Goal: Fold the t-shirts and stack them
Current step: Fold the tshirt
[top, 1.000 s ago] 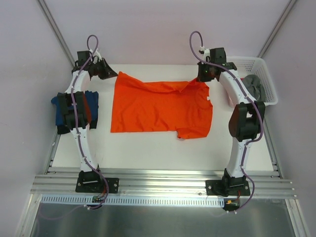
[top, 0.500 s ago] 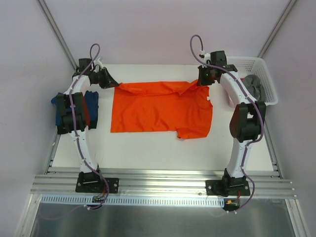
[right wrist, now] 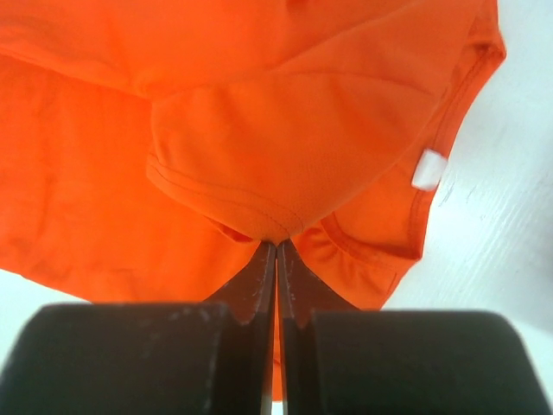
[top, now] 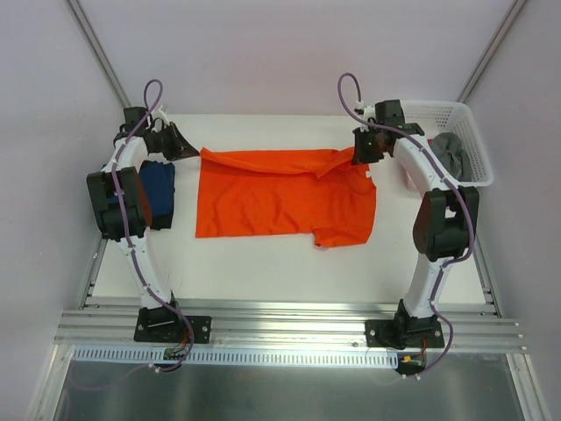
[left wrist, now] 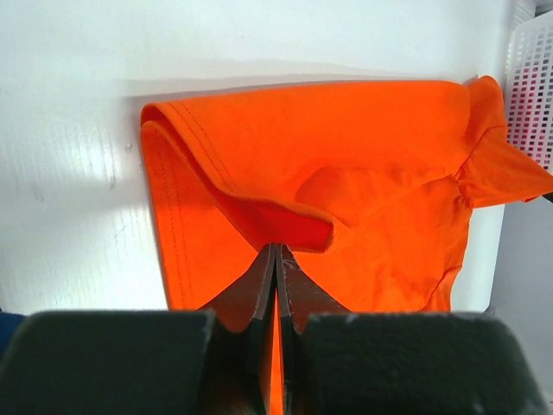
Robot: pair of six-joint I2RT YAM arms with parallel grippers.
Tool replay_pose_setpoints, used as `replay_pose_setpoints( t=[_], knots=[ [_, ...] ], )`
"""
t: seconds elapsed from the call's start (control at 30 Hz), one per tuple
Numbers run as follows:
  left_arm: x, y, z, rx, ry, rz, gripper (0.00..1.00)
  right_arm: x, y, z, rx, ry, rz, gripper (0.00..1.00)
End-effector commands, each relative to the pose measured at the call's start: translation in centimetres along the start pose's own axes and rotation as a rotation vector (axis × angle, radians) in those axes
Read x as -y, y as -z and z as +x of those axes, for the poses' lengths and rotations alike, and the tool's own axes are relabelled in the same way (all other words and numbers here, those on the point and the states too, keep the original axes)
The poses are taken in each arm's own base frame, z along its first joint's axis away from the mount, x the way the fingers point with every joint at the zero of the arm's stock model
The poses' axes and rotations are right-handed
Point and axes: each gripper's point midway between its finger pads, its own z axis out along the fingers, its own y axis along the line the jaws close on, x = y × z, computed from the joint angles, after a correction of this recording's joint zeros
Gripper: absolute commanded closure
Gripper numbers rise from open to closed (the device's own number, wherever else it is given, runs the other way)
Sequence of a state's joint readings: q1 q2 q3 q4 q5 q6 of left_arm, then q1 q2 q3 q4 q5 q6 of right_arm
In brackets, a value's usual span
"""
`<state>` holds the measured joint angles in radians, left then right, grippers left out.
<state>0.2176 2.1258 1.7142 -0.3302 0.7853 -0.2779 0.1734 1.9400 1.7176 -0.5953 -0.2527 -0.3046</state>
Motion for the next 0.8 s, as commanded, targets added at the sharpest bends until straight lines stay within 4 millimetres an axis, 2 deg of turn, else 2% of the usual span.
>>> replay_pose_setpoints(
  t=[0.0,0.27,0.37,0.43,0.5,0.53,0.57,0.63,0.7,0.73,0.77],
  knots=[
    [2.3,2.0,-0.6,0.023,-0.062,0.036,1.00,-0.7,2.1,-0.3,0.029,0.042,-0.018,0.99],
    [1.5,1.4,0.1,0.000,-0.042,0.032,1.00,0.9,0.4,2.7,-0.049,0.048,-0.009,0.99],
    [1.4,1.3,0.3,-0.006,-0.041,0.028,1.00,0.9,0.0,3.2,-0.067,0.042,-0.020,0.99],
    [1.1,1.3,0.5,-0.010,-0.035,0.024,0.96,0.8,-0.3,3.7,-0.084,0.031,-0.032,0.98],
    [1.2,1.4,0.5,-0.009,-0.038,0.024,0.94,0.8,-0.3,3.9,-0.090,0.017,-0.031,0.85],
    [1.0,1.6,0.2,-0.004,-0.040,0.020,0.92,0.8,-0.2,3.9,-0.090,0.011,-0.027,0.69],
    [1.2,1.7,0.2,-0.004,-0.043,0.020,0.86,0.6,-0.2,3.8,-0.089,0.006,-0.032,0.63],
    [1.2,2.0,-0.7,0.017,-0.064,0.005,0.76,0.2,0.5,3.2,-0.074,0.011,-0.045,0.57],
    [1.4,2.3,-1.7,0.039,-0.077,-0.004,0.70,0.0,0.9,2.7,-0.060,0.008,-0.041,0.52],
    [1.5,2.4,-2.2,0.049,-0.086,-0.007,0.64,-0.3,1.2,2.4,-0.049,0.010,-0.044,0.49],
    [1.4,2.3,-2.6,0.056,-0.087,-0.013,0.61,-0.4,1.3,2.2,-0.044,0.010,-0.045,0.49]
  ],
)
